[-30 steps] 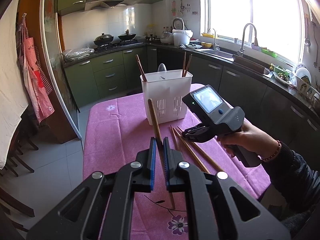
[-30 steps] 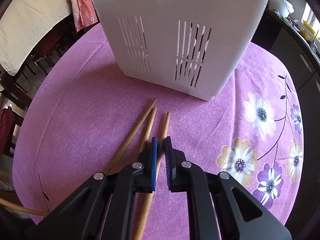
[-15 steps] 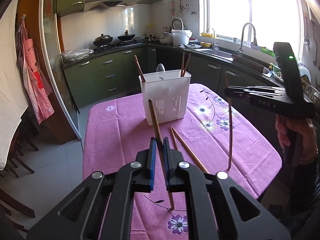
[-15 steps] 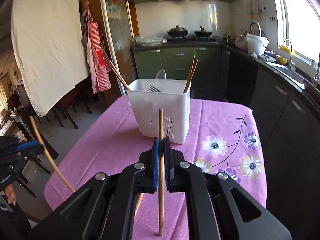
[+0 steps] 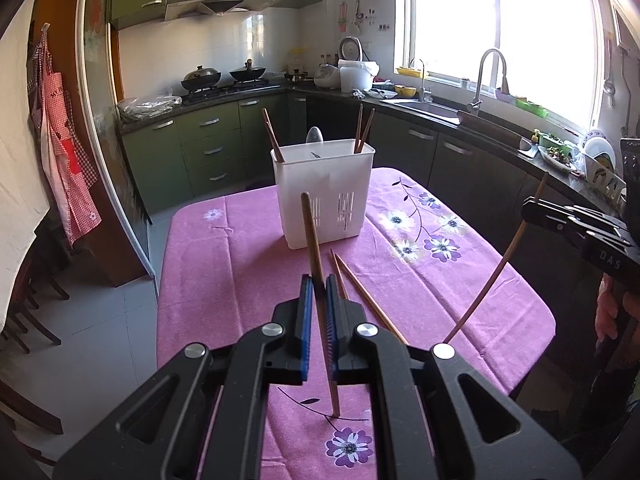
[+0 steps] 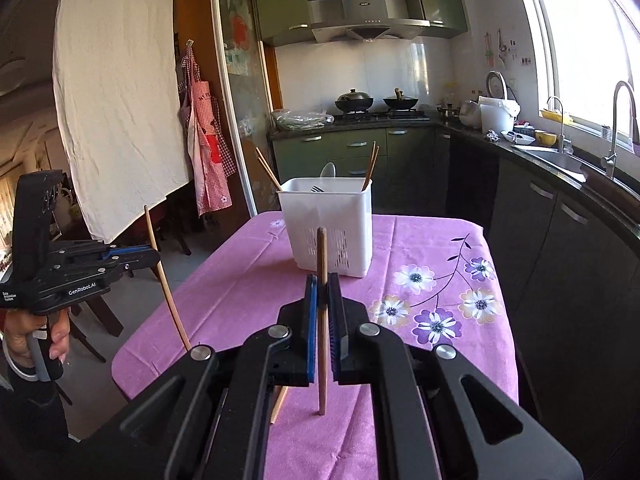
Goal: Organize utensils
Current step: 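Carry both chopsticks over the white holder and open both tools to drop them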
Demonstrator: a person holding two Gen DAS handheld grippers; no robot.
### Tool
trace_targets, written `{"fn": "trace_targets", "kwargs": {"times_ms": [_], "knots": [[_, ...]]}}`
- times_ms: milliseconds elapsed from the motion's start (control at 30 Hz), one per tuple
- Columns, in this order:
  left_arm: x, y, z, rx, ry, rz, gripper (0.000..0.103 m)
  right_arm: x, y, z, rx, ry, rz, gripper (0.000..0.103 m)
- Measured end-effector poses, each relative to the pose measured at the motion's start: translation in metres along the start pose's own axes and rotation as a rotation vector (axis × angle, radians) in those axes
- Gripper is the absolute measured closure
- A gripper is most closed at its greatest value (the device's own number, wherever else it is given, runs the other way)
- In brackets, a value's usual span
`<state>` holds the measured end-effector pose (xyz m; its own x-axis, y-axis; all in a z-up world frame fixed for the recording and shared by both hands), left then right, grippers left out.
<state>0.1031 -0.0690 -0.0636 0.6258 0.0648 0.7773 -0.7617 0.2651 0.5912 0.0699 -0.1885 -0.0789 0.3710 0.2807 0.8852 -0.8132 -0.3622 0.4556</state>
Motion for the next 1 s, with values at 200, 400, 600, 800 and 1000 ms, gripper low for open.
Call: {"fn": "trace_targets", "kwargs": {"times_ms": [200, 400, 600, 800, 1000], "knots": [[0.001, -0.002, 0.0, -0.005, 0.004, -0.004, 0.097, 0.0, 0.0, 0.0, 0.009, 0.003, 0.004, 0.097], [0.004, -0.002, 0.003, -0.017, -0.002, 0.002, 0.097, 0.0, 0.001, 0.005, 0.012, -0.006, 0.006, 0.097], [0.015, 0.002, 0.009, -0.027, -0.011, 0.023, 0.097, 0.0, 0.001, 0.006, 0.013, -0.007, 0.007, 0.097], [0.057, 0.009, 0.02, -0.071, -0.03, 0.063, 0.097, -0.001, -0.001, 0.008, 0.012, -0.004, 0.007, 0.097], [0.118, 0.011, 0.038, -0.144, -0.036, 0.097, 0.097, -0.001, -0.001, 0.012, 0.008, -0.01, 0.005, 0.097]]}}
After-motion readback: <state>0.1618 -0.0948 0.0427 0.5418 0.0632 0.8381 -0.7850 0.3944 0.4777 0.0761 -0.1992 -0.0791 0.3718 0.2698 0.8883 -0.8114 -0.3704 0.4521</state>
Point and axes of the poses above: each gripper's, at about its wrist camera, not at the fingertips, and y roughly against the way its jaws point, z to its right, x to its top, the point moved 8 cm from there along -y, roughly the way its jaws point, and after that the axes turned 15 degrees about y, right-handed, at the moved point
